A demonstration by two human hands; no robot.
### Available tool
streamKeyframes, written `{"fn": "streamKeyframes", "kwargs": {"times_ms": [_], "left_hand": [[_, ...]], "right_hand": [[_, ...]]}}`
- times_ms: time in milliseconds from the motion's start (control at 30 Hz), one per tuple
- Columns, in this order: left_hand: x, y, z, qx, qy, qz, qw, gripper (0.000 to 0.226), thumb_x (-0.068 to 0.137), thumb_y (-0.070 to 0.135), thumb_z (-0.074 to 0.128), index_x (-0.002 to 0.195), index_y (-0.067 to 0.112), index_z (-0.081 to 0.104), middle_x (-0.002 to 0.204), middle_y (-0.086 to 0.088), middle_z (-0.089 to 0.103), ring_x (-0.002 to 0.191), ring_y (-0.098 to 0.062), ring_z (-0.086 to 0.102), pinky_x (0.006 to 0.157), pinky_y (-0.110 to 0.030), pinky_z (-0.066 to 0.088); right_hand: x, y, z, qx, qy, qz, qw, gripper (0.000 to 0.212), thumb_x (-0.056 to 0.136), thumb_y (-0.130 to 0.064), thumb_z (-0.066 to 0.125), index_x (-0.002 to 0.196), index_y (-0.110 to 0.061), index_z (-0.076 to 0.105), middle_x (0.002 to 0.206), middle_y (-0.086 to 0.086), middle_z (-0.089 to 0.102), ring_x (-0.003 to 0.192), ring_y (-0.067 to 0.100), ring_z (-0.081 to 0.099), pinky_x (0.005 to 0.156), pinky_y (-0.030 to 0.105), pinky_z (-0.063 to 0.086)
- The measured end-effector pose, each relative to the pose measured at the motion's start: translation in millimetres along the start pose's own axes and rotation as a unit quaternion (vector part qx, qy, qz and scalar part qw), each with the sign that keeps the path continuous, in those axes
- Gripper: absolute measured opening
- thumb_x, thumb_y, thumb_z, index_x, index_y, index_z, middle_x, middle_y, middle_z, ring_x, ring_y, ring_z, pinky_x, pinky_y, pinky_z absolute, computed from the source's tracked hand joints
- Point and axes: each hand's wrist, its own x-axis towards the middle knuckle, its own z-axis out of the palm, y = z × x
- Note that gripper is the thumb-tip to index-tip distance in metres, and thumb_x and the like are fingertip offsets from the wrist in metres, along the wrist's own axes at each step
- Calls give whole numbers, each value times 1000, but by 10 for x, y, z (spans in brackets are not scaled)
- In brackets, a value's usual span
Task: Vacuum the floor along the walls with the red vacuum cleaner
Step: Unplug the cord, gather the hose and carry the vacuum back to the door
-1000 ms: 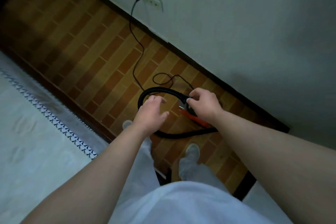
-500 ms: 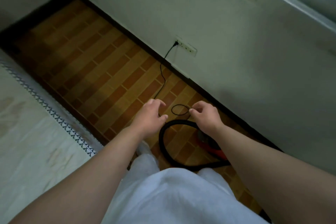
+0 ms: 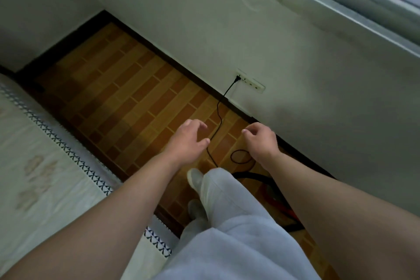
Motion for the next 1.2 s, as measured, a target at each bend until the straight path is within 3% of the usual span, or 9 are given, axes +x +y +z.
{"fn": "streamKeyframes", "kwargs": {"times_ms": [300,433,567,767,867,1000,1100,1200], "left_hand": [[1173,-51,-422,47,-37,-20,998,41,97,36,62,136,30,51,135,9,50,119,-12,53,101,-38,52],[1702,50,-516,69,-67,-9,995,43,99,34,61,140,28,49,139,9,49,120,-13,53,101,-36,51],[2066,120,-559,65,-105,16,992,44,99,32,61,141,26,48,141,8,47,122,-12,51,98,-28,44],[2748,60,-630,94,-155,55,982,46,97,30,63,140,25,49,141,5,48,114,-13,56,100,-32,47],[3140,-2,-658,113,-197,68,971,47,98,27,63,142,25,47,143,3,46,122,-18,55,105,-37,47],[3702,-103,-655,144,-249,103,952,53,100,26,60,149,22,40,152,-2,41,138,-21,43,111,-33,38],[4099,-180,-578,178,-289,122,933,61,101,27,57,156,21,31,160,-5,33,146,-24,35,116,-34,31],[4440,-207,-450,213,-320,126,915,65,104,26,52,160,20,20,164,-7,26,149,-25,29,117,-33,28]], "right_hand": [[1089,-488,233,101,-9,87,991,26,103,-29,56,123,-16,64,116,4,66,99,16,60,87,32,55],[1500,-629,283,135,2,125,983,25,103,-28,56,123,-16,64,116,3,67,101,16,62,86,29,53],[1758,-717,335,162,9,172,972,30,102,-30,56,129,-16,62,122,3,66,112,22,64,95,35,53],[2121,-819,539,184,44,221,957,22,103,-31,56,118,-18,66,107,-2,61,100,20,60,86,33,52],[2359,-877,665,195,67,251,946,23,102,-30,55,115,-15,67,109,1,66,101,22,63,91,39,55],[2722,-938,866,228,95,292,924,21,103,-28,53,113,-17,67,107,4,70,96,27,67,81,37,56],[3015,-941,1019,263,116,319,903,14,105,-24,52,110,-16,63,106,0,64,95,22,60,77,29,47],[3316,-884,1178,263,127,322,901,24,105,-23,51,122,-12,64,113,8,65,91,19,55,75,25,41]]}}
